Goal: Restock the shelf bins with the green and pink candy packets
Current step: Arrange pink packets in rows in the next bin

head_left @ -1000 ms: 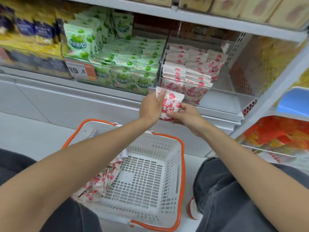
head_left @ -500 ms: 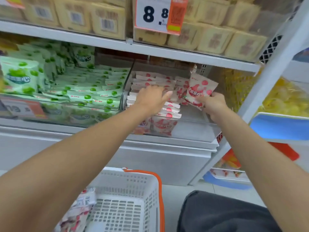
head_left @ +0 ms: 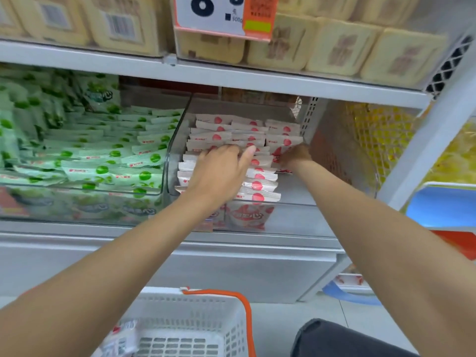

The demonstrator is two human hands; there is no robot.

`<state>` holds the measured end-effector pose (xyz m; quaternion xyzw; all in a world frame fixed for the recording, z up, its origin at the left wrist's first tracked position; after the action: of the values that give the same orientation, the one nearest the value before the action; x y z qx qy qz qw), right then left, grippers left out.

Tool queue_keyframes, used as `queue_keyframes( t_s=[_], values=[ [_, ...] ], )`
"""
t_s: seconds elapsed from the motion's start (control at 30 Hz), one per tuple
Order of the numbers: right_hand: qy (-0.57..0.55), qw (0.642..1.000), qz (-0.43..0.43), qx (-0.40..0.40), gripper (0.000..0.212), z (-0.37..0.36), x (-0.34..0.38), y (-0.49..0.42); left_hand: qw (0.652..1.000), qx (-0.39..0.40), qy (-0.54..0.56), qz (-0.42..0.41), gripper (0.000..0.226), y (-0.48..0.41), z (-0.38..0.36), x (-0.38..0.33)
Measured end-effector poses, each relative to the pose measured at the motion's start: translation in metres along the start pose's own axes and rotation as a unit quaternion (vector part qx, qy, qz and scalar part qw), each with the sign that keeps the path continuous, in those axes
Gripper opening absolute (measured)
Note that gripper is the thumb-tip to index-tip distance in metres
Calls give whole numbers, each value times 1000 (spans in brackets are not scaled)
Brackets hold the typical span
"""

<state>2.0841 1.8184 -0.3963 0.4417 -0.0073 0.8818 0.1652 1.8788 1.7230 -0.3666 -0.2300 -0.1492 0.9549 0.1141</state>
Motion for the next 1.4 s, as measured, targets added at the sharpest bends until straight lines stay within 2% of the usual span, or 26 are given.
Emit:
queue_keyframes(
  t_s=[0.27, 0.33, 0.37, 0.47, 0.57, 0.67, 0.73, 0.8, 0.9, 0.97, 1.1, 1.23, 1.3, 1.4],
  values=[
    [5, 999, -5, 39, 48, 3, -4, 7, 1000, -4, 16, 3, 51, 3, 3, -1],
    [89, 996, 12, 3, 51, 7, -3, 16, 999, -13, 32, 4, 47, 5, 7, -2],
    [118, 992, 42, -34, 52, 11, -2, 17, 999, -26, 36, 2, 45, 6, 10, -3],
    [87, 986, 101, -103, 49, 26, 7, 45, 996, -94, 8, -4, 37, 17, 23, -8],
    [74, 968, 200, -133, 8, 32, 29, 106, 992, -122, 17, -13, 26, 44, 34, -13],
    [58, 932, 328, -140, 15, 15, 46, 176, 992, -102, 72, 19, 23, 86, 41, -4],
    [46, 919, 375, -114, 16, -9, 44, 211, 993, -61, 96, 44, 22, 116, 42, 10],
    [51, 918, 387, -71, 15, -42, 31, 240, 995, 1, 85, 55, 23, 147, 38, 29],
    [97, 919, 379, 47, 16, -101, 5, 274, 987, 126, 37, 94, 28, 198, 26, 75],
    [136, 920, 331, 159, 15, -140, -19, 290, 971, 212, -9, 111, 22, 226, 20, 107],
    [231, 871, 298, 314, 20, -195, -61, 315, 920, 364, -56, 138, 26, 258, 12, 161],
    [289, 831, 259, 399, 17, -224, -95, 330, 880, 418, -133, 183, 22, 290, -2, 222],
    [298, 815, 255, 427, 16, -233, -103, 336, 855, 449, -166, 199, 38, 310, -8, 245],
    [291, 812, 257, 437, 18, -246, -105, 340, 819, 485, -217, 218, 58, 336, -15, 272]
  ],
)
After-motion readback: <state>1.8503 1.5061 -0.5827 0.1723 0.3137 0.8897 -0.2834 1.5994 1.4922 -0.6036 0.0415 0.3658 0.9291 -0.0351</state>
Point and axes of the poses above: each hand's wrist, its own y-axis away from the middle knuckle, its own z-axis out of the back of the hand, x = y × z, the point moved 3 cm from there along -y, towards the middle knuckle, and after that the axes turned 5 degrees about z, right-handed, at the moved point
